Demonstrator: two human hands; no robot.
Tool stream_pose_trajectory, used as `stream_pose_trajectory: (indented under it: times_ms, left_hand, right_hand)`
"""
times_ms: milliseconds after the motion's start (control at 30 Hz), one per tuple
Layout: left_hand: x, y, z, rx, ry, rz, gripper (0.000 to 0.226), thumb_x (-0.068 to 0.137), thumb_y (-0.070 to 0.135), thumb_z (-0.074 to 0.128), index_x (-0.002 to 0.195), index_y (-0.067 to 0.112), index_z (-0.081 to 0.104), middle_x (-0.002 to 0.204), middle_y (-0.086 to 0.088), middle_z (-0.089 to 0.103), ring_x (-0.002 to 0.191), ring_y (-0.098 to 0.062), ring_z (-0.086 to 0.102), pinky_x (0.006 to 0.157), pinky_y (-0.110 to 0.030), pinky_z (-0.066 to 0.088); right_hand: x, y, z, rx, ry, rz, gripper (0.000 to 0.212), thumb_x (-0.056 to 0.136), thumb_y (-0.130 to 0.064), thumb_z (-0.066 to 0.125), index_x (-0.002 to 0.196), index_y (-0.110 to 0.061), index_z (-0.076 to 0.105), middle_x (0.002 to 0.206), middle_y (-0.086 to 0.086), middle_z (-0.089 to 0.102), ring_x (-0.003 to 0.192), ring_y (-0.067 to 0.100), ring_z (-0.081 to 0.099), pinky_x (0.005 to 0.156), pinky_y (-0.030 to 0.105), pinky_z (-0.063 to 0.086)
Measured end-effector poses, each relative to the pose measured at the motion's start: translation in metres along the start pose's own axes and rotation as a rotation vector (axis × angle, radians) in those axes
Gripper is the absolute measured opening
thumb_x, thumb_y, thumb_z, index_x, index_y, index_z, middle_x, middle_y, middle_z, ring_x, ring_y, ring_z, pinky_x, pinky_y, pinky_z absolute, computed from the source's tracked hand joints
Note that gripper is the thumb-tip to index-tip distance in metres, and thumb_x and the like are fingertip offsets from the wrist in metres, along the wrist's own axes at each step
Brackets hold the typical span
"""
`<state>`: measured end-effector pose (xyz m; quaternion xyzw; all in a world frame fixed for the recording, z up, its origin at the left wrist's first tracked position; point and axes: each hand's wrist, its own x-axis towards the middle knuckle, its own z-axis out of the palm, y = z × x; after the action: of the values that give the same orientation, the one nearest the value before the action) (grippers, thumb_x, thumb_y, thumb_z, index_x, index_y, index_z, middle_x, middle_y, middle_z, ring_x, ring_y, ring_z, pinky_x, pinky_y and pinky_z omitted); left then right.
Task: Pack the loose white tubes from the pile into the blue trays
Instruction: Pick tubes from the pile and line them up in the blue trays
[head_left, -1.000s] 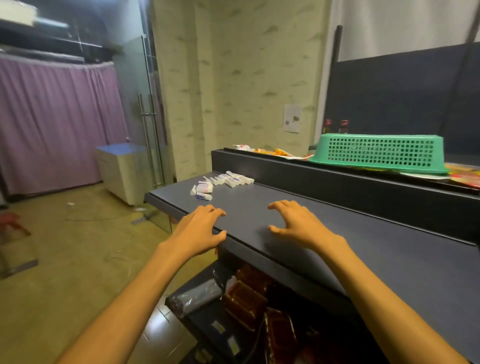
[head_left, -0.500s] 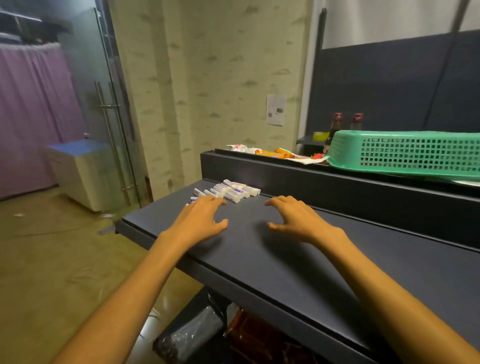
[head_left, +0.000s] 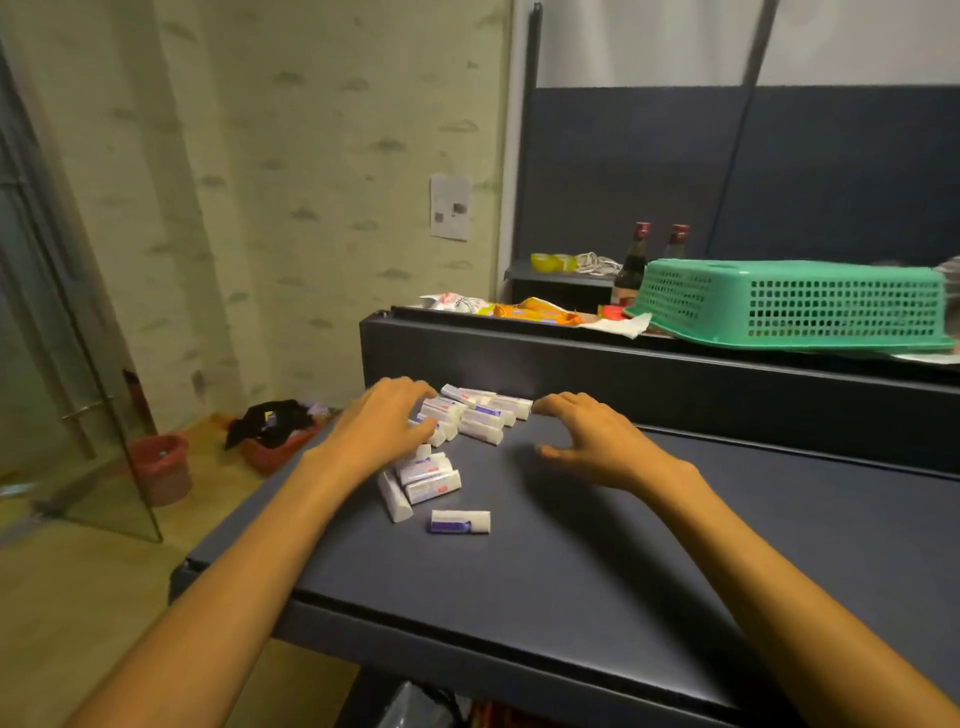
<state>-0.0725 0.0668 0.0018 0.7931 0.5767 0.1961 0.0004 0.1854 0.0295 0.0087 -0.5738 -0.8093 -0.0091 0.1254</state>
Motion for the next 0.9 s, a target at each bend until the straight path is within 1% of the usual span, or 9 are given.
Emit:
stream_pose_trajectory:
  times_ms: [100,200,267,333,433,533,600,700,900]
  left_hand:
    - [0.018,-0.009,0.009,-0.039,-0.037,0.051,0.035,0.095,0.029,0.057,0.129,0.025,0.056,0.133,0.0,0.056,0.124,-0.02,0.048,0.099,-0.037,0.042]
    - [0.032,-0.015,0.017,-0.09,-0.108,0.082,0.024,0.094,0.024,0.059,0.117,0.026,0.066,0.124,-0.001,0.061,0.11,-0.019,0.057,0.095,-0.036,0.048]
    - [0.04,-0.018,0.021,-0.108,-0.159,0.107,0.021,0.094,0.018,0.059,0.11,0.024,0.07,0.117,-0.001,0.065,0.099,-0.018,0.062,0.091,-0.036,0.052]
    - [0.048,-0.019,0.022,-0.101,-0.193,0.127,0.019,0.092,0.015,0.06,0.105,0.024,0.071,0.114,-0.002,0.066,0.095,-0.018,0.063,0.089,-0.037,0.053]
    - [0.06,-0.014,0.018,-0.06,-0.283,0.133,0.022,0.089,0.012,0.065,0.108,0.019,0.072,0.115,-0.004,0.065,0.099,-0.021,0.063,0.091,-0.034,0.053]
    - [0.065,-0.011,0.015,-0.048,-0.338,0.179,0.022,0.088,0.009,0.066,0.108,0.015,0.072,0.115,-0.006,0.064,0.095,-0.017,0.061,0.085,-0.027,0.052]
    - [0.066,-0.012,0.016,-0.027,-0.35,0.197,0.02,0.089,0.01,0.065,0.107,0.016,0.072,0.116,-0.005,0.062,0.094,-0.017,0.059,0.083,-0.027,0.051]
    - [0.066,-0.015,0.018,-0.002,-0.382,0.224,0.02,0.09,0.012,0.064,0.108,0.018,0.07,0.116,-0.002,0.064,0.098,-0.016,0.06,0.087,-0.028,0.05]
    - [0.059,-0.024,0.021,-0.02,-0.328,0.246,0.018,0.092,0.017,0.062,0.108,0.023,0.066,0.115,0.0,0.066,0.098,-0.014,0.061,0.09,-0.033,0.052]
  right_hand:
    - [0.006,-0.005,0.001,-0.001,0.01,0.047,0.055,0.089,-0.041,0.062,0.138,-0.026,0.042,0.141,-0.002,0.048,0.126,0.018,0.045,0.101,0.035,0.042]
    - [0.01,-0.005,0.003,0.005,0.014,0.081,0.054,0.09,-0.04,0.062,0.138,-0.027,0.042,0.14,-0.003,0.049,0.126,0.016,0.045,0.102,0.034,0.042]
    - [0.011,-0.004,0.003,0.008,0.015,0.102,0.053,0.09,-0.039,0.062,0.138,-0.026,0.043,0.139,-0.002,0.049,0.125,0.016,0.046,0.102,0.035,0.043]
    - [0.012,-0.002,0.001,0.009,0.023,0.125,0.052,0.09,-0.038,0.061,0.138,-0.026,0.043,0.139,-0.002,0.05,0.125,0.016,0.046,0.102,0.036,0.043]
    - [0.012,0.003,0.0,0.017,0.034,0.15,0.054,0.091,-0.038,0.061,0.139,-0.025,0.042,0.139,-0.001,0.05,0.126,0.016,0.046,0.103,0.036,0.043]
    - [0.01,0.006,-0.001,0.02,0.041,0.163,0.054,0.091,-0.037,0.061,0.139,-0.024,0.042,0.139,-0.001,0.05,0.126,0.016,0.046,0.103,0.036,0.043]
    - [0.01,0.007,-0.001,0.022,0.044,0.165,0.053,0.091,-0.037,0.061,0.14,-0.024,0.042,0.139,-0.001,0.05,0.126,0.016,0.046,0.103,0.035,0.043]
    - [0.01,0.006,-0.002,0.029,0.051,0.164,0.053,0.091,-0.036,0.061,0.139,-0.023,0.043,0.139,-0.001,0.05,0.125,0.016,0.047,0.103,0.034,0.043]
    - [0.016,0.001,0.001,0.036,0.053,0.151,0.052,0.09,-0.036,0.062,0.137,-0.023,0.044,0.137,-0.001,0.052,0.122,0.016,0.049,0.101,0.035,0.045]
